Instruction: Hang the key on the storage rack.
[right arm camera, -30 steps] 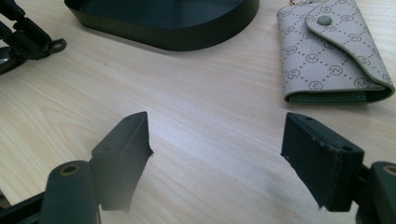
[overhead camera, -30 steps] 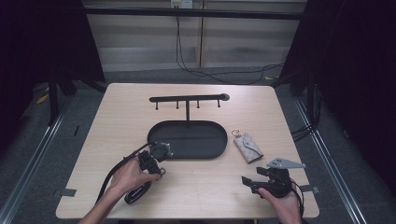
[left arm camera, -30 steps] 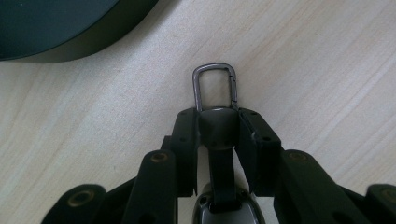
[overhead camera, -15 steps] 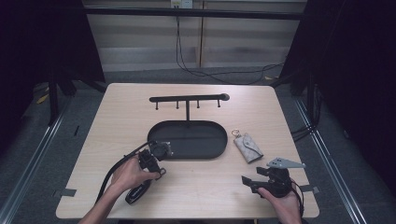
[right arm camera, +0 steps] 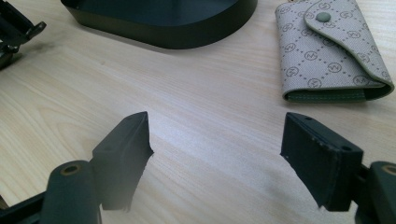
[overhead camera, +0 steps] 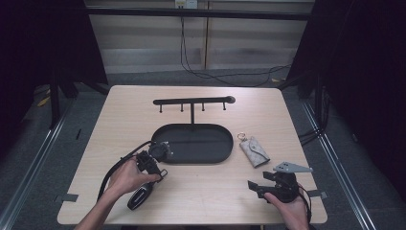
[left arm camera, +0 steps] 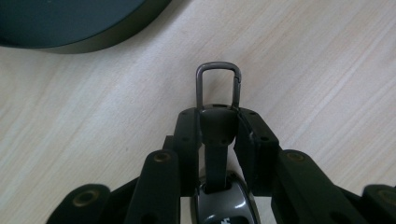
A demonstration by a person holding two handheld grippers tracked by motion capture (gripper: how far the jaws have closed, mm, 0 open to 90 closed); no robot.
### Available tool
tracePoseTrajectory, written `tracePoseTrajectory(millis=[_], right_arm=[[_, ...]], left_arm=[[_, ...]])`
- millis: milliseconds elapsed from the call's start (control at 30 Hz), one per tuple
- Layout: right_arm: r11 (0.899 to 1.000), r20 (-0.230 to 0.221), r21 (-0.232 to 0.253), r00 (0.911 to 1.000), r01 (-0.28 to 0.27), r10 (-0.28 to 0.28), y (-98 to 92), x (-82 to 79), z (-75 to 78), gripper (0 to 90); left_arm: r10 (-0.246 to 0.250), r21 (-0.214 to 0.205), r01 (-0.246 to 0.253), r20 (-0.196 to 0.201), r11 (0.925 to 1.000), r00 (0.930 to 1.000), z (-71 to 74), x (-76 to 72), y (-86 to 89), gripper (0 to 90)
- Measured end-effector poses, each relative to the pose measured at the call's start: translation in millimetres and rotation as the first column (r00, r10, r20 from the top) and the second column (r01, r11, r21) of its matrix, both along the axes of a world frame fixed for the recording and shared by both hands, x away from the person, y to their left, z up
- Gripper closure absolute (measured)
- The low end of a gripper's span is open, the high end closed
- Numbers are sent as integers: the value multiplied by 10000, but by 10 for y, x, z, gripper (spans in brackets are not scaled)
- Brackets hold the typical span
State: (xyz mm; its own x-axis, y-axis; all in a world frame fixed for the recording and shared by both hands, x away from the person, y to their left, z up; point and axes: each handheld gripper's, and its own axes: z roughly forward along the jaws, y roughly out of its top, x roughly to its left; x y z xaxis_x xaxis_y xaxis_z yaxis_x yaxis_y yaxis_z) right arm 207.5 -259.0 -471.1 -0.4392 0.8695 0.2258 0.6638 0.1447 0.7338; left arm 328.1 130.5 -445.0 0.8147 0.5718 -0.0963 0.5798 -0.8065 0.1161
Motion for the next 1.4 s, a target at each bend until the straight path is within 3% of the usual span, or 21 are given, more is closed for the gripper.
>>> tracePoseTrajectory(millis=[133,400,500,567,767,1000,1233,1400], right_arm=[[10000,4,17,10000,-8,8,-1,4,-2,236],[10000,-25,7,10000,22,-22,-2,5,-2,236],[10000,-27,11,10000,26,-26,-1,6,-2,236],[10000,-24,18,10000,22,-22,-2,3,-1,236],[10000,-19,-2,10000,13,-13,3,2,-1,235],[10000,-22,31,10000,29,-29,-2,4,-2,236],[10000,-39,48,10000,56,-56,-9,14,-5,236],[10000,-25,64,10000,67,-67,-12,13,-5,236]], left_arm=[[94,-290,-90,138,9995,9999,78,0,61,707],[188,-479,-164,492,9987,9986,249,-7,148,708],[182,-452,-158,537,9989,9984,291,-4,159,708],[211,-698,-172,552,9974,9983,351,-1,185,708],[201,-928,-149,550,9956,9983,442,10,255,708],[295,-1066,-231,593,9940,9978,546,19,322,708],[323,-851,-273,588,9960,9977,609,24,357,708],[194,-1033,-131,604,9946,9980,723,26,387,708]])
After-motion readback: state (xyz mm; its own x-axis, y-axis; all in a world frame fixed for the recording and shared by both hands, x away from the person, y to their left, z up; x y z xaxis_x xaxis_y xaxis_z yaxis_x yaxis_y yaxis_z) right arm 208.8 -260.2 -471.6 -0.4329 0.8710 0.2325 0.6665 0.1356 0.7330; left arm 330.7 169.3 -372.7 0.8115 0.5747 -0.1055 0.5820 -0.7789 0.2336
